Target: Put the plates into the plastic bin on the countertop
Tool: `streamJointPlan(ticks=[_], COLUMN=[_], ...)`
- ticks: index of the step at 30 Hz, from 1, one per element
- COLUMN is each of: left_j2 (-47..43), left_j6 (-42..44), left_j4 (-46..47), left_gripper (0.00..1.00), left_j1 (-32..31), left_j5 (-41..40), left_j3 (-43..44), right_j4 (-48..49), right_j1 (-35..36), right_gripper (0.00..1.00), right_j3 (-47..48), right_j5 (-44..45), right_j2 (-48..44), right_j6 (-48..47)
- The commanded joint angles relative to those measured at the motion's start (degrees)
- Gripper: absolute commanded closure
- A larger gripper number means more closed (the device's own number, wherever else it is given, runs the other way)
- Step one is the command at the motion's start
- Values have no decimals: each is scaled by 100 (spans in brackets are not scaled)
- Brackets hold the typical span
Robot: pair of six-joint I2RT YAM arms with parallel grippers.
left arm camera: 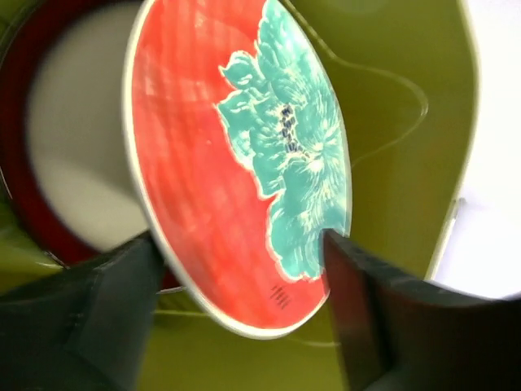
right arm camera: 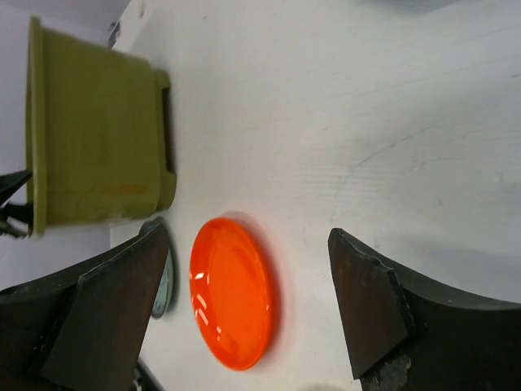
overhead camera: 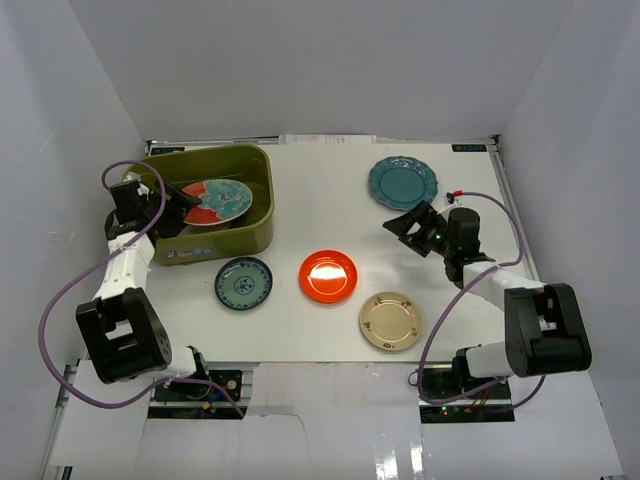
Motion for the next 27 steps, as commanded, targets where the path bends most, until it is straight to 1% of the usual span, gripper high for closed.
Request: streamJointPlan(ticks=[1,2,5,7,8,10,11,13,14,15,18,20,24,25,27], left_j2=[-163,-164,-164,-225,-260,-356,-453,-541,-594,-612,-796,-989,-1638,-1701,-1780], left_j6=[197,206,311,442,495,654,697,759,794,864,1057,1243,1304,1313,1375], left_j4=[136,118,-40,-207,-277,-435,-488,-550,-568,-603,-709,-709,-419,-306,-322], left_gripper=[8,3,2,2,2,2,2,2,2,2,2,2,2,2,2], left_j1=[2,2,-25,-86,-112,-200,-244,-367,-393,-411,-569,-762,-965,-965,-974], left_j5=[-285,-339,-585,-795,-1127,-1498,-1909,-2245,-2308,-2439,-2904,-3107,-2986,-2689,-2433], left_j3=[315,342,465,527,553,536,457,334,238,219,245,237,9,0,52], right_j4=[282,282,299,308,308,308,325,526,554,624,931,1229,1678,1775,1863], right_j1=[-71,-115,-282,-422,-475,-633,-695,-800,-801,-1001,-1073,-1073,-1073,-1073,-1073], right_gripper=[14,14,14,14,14,15,15,16,17,18,20,25,31,33,37], right_j3=[467,519,669,740,757,792,810,845,880,906,1056,1126,1346,1398,1626], right_j5=[975,1056,1451,1697,1777,1970,1997,1971,1954,1919,1690,1681,1506,1462,1400], right_j2=[408,513,970,1111,1243,1375,1515,1709,1919,2034,2465,2745,3326,3457,3792], right_j6=[-11,-2,138,200,217,322,384,603,683,762,1087,1288,1860,1983,2229])
